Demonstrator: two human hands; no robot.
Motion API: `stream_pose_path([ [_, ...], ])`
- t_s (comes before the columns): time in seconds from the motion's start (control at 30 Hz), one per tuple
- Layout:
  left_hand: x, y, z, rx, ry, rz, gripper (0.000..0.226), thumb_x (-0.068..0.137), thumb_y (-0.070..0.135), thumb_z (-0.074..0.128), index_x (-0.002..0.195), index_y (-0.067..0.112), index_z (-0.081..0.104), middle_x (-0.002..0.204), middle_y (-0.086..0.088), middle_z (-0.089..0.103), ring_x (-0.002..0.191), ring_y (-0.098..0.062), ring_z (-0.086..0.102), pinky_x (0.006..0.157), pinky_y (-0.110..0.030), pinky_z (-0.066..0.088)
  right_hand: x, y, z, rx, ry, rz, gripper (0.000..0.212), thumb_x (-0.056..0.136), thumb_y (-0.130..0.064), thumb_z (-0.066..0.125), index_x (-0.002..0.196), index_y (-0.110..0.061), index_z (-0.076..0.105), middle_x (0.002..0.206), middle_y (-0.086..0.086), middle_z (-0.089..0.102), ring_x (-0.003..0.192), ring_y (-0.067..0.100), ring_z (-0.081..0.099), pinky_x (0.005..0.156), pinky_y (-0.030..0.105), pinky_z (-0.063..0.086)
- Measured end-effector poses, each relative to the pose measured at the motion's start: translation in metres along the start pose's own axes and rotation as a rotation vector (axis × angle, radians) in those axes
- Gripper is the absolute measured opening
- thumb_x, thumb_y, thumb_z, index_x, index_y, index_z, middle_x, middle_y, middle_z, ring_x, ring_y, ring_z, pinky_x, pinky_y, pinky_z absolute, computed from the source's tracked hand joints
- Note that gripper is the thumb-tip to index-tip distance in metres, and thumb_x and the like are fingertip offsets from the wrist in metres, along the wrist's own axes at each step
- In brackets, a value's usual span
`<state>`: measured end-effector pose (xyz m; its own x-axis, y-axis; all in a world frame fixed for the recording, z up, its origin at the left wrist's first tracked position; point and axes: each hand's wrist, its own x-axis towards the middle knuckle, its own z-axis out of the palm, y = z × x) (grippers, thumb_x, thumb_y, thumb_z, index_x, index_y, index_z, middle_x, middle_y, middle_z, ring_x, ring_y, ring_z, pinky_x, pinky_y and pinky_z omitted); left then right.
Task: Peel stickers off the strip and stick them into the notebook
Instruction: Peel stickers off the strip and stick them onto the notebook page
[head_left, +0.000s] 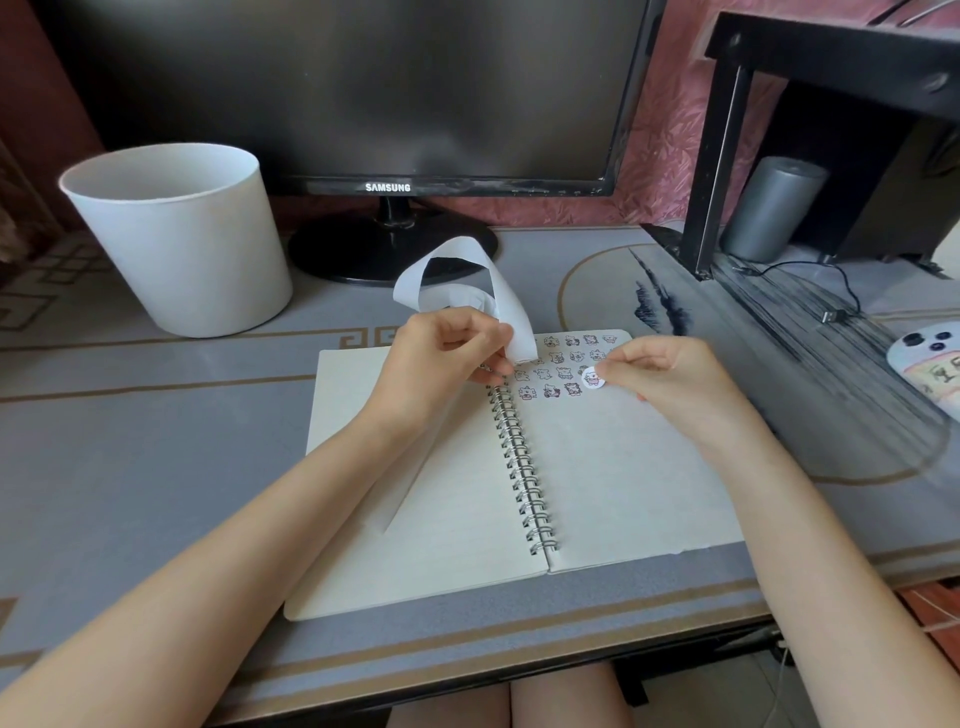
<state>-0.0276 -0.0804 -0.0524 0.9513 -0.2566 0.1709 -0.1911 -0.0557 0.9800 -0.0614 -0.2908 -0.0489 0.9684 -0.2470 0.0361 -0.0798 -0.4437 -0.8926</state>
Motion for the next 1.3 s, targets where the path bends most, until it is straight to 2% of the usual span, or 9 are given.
stream_pose_path([
  [0.1, 0.001, 0.0, 0.0, 0.006, 0.0, -0.001, 0.02, 0.094, 0.01, 0.058, 0.075, 0.007, 0.065, 0.068, -0.008, 0.067, 0.064, -0.011, 0.065, 0.069, -0.025, 0.058, -0.003, -0.004, -0.002, 0.044, -0.02, 0.006, 0.003, 0.083, -0.013, 0.07, 0.08, -0.012, 0.069, 0.07, -0.003, 0.064, 0.046, -0.007, 0.049, 0.047, 0.005, 0.034],
  [0.17, 0.001, 0.0, 0.0, 0.01, 0.002, -0.002, 0.02, 0.094, 0.01, 0.057, 0.076, 0.007, 0.066, 0.068, -0.008, 0.067, 0.064, -0.01, 0.064, 0.068, -0.024, 0.057, -0.004, -0.005, -0.002, 0.043, -0.032, 0.008, 0.005, 0.085, -0.012, 0.068, 0.087, -0.007, 0.069, 0.072, -0.001, 0.066, 0.043, -0.006, 0.048, 0.044, 0.003, 0.033],
  [0.33, 0.001, 0.0, 0.0, 0.01, 0.001, -0.003, 0.021, 0.094, 0.011, 0.057, 0.075, 0.008, 0.066, 0.068, -0.009, 0.067, 0.065, -0.012, 0.064, 0.068, -0.025, 0.057, -0.005, -0.007, -0.002, 0.039, -0.044, 0.004, 0.004, 0.086, -0.007, 0.066, 0.087, -0.004, 0.068, 0.071, 0.0, 0.066, 0.043, -0.007, 0.051, 0.044, 0.004, 0.034],
  [0.43, 0.001, 0.0, 0.0, 0.015, 0.003, -0.004, 0.021, 0.094, 0.011, 0.058, 0.075, 0.009, 0.066, 0.069, -0.009, 0.067, 0.065, -0.012, 0.064, 0.068, -0.024, 0.057, -0.003, -0.005, -0.001, 0.015, -0.06, -0.002, 0.002, 0.085, -0.008, 0.068, 0.085, -0.007, 0.069, 0.074, 0.0, 0.068, 0.046, -0.008, 0.054, 0.049, 0.006, 0.039],
  [0.63, 0.001, 0.0, 0.0, 0.014, 0.002, -0.005, 0.021, 0.094, 0.011, 0.058, 0.075, 0.01, 0.066, 0.068, -0.009, 0.068, 0.065, -0.011, 0.065, 0.068, -0.024, 0.057, 0.001, 0.001, 0.0, -0.011, -0.042, 0.015, 0.005, 0.082, -0.012, 0.071, 0.078, -0.015, 0.069, 0.073, 0.0, 0.07, 0.059, 0.003, 0.054, 0.06, 0.019, 0.041],
  [0.77, 0.001, -0.001, 0.0, 0.012, -0.001, -0.006, 0.02, 0.094, 0.011, 0.058, 0.076, 0.009, 0.066, 0.068, -0.009, 0.068, 0.064, -0.011, 0.065, 0.068, -0.024, 0.057, 0.002, 0.001, 0.001, -0.025, -0.051, -0.001, 0.004, 0.081, -0.011, 0.071, 0.079, -0.014, 0.069, 0.071, -0.001, 0.069, 0.052, -0.008, 0.056, 0.052, 0.008, 0.039],
  [0.87, 0.001, 0.0, 0.0, 0.015, -0.001, -0.003, 0.021, 0.094, 0.011, 0.058, 0.075, 0.009, 0.066, 0.069, -0.009, 0.067, 0.064, -0.011, 0.064, 0.068, -0.024, 0.057, 0.002, 0.001, 0.0, -0.027, -0.052, -0.009, 0.002, 0.081, -0.009, 0.071, 0.082, -0.01, 0.07, 0.069, -0.002, 0.068, 0.049, -0.009, 0.055, 0.05, 0.004, 0.038],
  [1.3, 0.001, 0.0, 0.0, 0.002, -0.001, -0.003, 0.022, 0.094, 0.01, 0.057, 0.074, 0.01, 0.065, 0.068, -0.009, 0.067, 0.066, -0.013, 0.064, 0.067, -0.023, 0.056, 0.005, 0.004, 0.002, -0.06, -0.037, -0.006, 0.004, 0.079, -0.012, 0.073, 0.079, -0.014, 0.07, 0.068, -0.003, 0.065, 0.046, -0.007, 0.051, 0.049, 0.007, 0.038],
])
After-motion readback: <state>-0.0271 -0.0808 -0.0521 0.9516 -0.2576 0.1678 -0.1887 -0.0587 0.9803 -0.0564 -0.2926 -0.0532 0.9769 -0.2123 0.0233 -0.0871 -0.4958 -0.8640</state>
